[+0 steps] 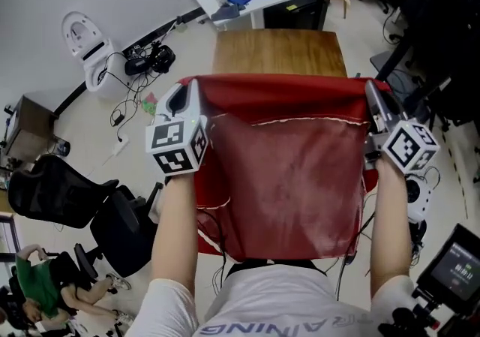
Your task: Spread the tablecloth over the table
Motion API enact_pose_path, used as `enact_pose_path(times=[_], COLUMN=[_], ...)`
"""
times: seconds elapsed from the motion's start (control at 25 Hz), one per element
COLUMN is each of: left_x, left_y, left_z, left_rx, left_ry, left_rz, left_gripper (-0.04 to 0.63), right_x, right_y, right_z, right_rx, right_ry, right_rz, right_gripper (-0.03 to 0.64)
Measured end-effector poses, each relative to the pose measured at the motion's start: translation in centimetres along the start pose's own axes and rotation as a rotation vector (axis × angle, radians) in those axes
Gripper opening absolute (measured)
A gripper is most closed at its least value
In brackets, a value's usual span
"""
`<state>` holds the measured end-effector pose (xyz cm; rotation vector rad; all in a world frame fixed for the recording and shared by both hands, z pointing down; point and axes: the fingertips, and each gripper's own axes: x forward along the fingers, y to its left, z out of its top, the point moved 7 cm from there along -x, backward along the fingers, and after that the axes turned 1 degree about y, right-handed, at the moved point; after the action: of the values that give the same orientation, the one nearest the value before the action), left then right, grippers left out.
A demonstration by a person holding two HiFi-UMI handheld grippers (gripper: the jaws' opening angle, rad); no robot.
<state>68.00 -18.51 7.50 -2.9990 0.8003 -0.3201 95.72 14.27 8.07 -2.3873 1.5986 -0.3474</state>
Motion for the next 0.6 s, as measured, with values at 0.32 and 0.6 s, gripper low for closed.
enact_pose_path(times=[0.32,0.6], left_x=[17.4,26.2], left_y=[1.5,2.9], left_z=[-6.2,-13.0], left_rx=[0.052,-0.032], left_ry=[0.176,0.264], left_rz=[-0.067,-0.081], left_gripper=[0.041,0.040], right_x=[14.6,22.7], right_y=[-9.3,-15.0], right_z=[-3.9,-10.5], right_rx=[-0.056,-0.054], right_ry=[0.273,0.398], right_rz=[-0.125,-0.200], right_gripper=[0.014,0.012])
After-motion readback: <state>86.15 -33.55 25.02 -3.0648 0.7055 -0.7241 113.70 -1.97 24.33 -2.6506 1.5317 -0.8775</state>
